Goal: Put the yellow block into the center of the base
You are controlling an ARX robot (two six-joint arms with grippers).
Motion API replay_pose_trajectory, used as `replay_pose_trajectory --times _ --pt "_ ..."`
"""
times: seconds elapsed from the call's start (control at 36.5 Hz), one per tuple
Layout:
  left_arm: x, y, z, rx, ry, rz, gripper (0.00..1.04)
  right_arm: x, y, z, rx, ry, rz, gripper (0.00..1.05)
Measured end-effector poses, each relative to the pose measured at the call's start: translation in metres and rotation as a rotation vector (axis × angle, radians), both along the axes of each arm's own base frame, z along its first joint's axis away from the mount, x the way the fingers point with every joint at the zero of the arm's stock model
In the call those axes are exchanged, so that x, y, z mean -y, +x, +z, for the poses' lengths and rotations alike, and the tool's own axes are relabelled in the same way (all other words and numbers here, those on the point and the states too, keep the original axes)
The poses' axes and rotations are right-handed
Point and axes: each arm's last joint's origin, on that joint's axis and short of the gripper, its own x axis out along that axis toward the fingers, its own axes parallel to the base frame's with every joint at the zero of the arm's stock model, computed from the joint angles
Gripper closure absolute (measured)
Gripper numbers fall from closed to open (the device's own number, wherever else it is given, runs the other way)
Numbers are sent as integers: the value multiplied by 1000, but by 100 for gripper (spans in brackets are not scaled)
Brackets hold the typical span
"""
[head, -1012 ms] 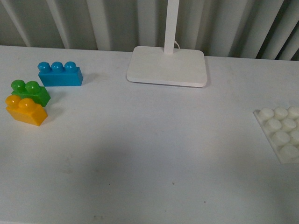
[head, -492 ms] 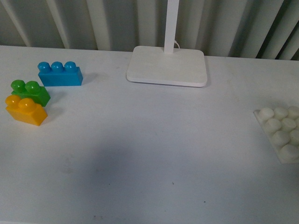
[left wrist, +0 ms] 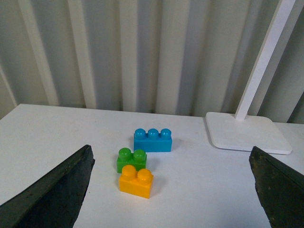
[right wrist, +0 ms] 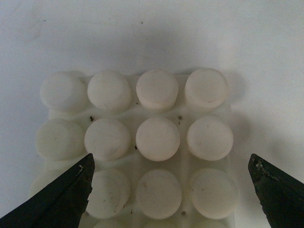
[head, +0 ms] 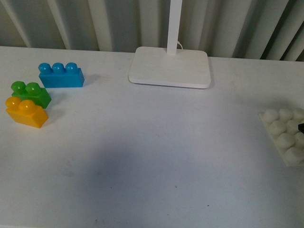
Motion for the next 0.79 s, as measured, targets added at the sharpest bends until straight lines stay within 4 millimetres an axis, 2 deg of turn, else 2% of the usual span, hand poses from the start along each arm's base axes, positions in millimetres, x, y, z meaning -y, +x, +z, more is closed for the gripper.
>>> replay_pose_trajectory --times 0.16,0.49,0.79 --pt "0 0 0 0 0 0 6 -6 8 -11 -29 9 5 9" --pt "0 0 0 0 0 0 6 -17 13 -12 -50 17 -9 9" --pt "0 0 0 0 0 0 6 -46 6 -12 -78 36 5 9"
